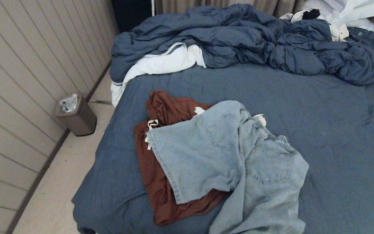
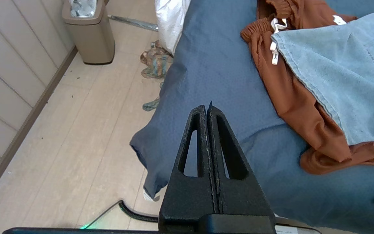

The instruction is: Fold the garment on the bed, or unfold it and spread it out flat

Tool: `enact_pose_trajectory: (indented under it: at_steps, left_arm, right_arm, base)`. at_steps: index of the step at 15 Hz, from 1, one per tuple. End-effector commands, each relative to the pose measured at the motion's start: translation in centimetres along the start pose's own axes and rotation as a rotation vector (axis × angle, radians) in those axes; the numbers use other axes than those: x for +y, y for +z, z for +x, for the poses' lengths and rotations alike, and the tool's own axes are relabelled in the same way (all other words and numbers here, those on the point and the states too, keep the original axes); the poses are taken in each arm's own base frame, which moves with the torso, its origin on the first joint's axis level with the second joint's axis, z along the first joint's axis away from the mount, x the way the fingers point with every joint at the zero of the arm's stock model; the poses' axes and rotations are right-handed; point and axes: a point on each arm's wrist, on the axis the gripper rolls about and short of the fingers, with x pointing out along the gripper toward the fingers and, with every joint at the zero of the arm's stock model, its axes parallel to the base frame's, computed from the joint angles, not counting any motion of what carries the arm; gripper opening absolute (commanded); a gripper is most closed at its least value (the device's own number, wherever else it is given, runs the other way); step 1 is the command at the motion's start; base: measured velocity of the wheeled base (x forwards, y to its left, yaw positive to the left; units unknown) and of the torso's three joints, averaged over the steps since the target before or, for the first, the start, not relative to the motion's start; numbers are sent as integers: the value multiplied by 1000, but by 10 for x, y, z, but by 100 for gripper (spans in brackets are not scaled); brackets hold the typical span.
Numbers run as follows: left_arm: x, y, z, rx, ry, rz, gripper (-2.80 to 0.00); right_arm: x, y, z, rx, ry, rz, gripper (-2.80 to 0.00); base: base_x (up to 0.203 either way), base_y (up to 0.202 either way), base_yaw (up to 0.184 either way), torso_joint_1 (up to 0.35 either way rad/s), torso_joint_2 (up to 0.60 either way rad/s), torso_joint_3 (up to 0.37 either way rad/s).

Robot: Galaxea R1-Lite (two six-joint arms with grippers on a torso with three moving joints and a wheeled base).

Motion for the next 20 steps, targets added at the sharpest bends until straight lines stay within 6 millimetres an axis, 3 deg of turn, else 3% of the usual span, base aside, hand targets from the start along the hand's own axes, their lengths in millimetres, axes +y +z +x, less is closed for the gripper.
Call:
enact_pose_trajectory:
  at_steps: [1,20]
  left_arm:
    - [0,0,0,0,0,-1,-280]
    - [0,0,0,0,0,-1,-280]
  right_arm:
    - [0,0,0,0,1,0,-280]
    - [0,0,0,-1,1,0,-280]
  base:
    - [0,0,0,0,0,0]
    - [0,0,0,0,0,0]
